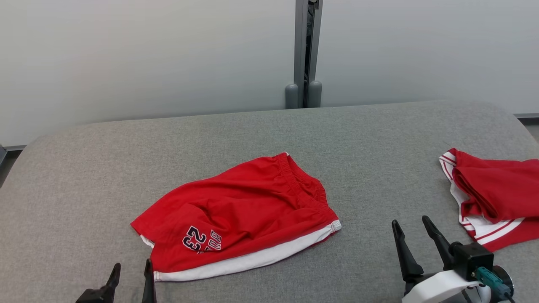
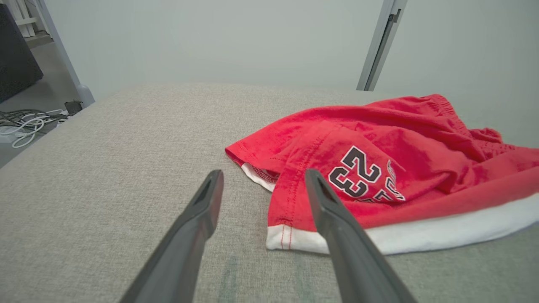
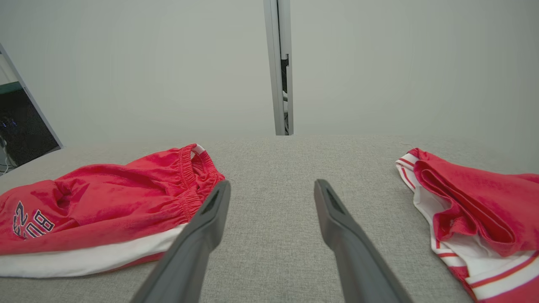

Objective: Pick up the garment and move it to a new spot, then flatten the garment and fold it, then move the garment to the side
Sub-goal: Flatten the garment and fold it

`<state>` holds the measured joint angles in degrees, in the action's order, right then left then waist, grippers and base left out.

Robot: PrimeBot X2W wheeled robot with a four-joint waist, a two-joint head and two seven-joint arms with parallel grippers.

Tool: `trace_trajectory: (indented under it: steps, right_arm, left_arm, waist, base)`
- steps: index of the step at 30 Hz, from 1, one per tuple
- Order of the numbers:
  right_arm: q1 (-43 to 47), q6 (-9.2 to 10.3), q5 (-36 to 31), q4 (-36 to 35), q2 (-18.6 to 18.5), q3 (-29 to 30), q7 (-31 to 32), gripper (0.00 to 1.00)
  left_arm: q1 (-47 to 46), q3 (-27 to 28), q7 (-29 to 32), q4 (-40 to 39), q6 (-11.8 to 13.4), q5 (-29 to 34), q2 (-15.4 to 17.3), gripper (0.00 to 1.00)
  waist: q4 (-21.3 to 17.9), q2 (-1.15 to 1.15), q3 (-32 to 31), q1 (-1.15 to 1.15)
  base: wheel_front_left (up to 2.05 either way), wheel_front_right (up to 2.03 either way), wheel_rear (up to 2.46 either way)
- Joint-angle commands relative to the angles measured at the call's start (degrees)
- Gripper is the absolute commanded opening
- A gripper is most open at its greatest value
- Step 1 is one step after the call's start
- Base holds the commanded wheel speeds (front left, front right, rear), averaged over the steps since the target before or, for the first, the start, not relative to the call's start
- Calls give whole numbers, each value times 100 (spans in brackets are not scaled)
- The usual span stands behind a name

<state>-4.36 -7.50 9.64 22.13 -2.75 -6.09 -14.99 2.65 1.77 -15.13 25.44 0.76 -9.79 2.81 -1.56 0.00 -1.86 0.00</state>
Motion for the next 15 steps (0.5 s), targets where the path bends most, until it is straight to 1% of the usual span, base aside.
trace_trajectory:
  steps: [1,8,11,15]
  right_arm:
    - [23,2,-3,17,-33,-30,-26,100]
    - [-121,2,-14,281,-33,-262,-27,100]
    - [-186,2,-20,390,-34,-359,-26,100]
    - [-351,2,-34,490,-32,-502,-26,100]
  left_arm:
    - [27,-42,0,-14,-31,-82,23,100]
    - [-56,-370,1,347,-246,-375,22,100]
    - [-126,-462,1,466,-205,-484,23,100]
    - [-261,-550,0,525,-212,-557,25,100]
  waist:
    - [19,0,18,0]
    - [69,0,199,0]
    - [87,0,296,0]
    - [124,0,503,0]
  base:
    - [0,0,0]
    - [0,0,0]
    - [0,0,0]
    - [0,0,0]
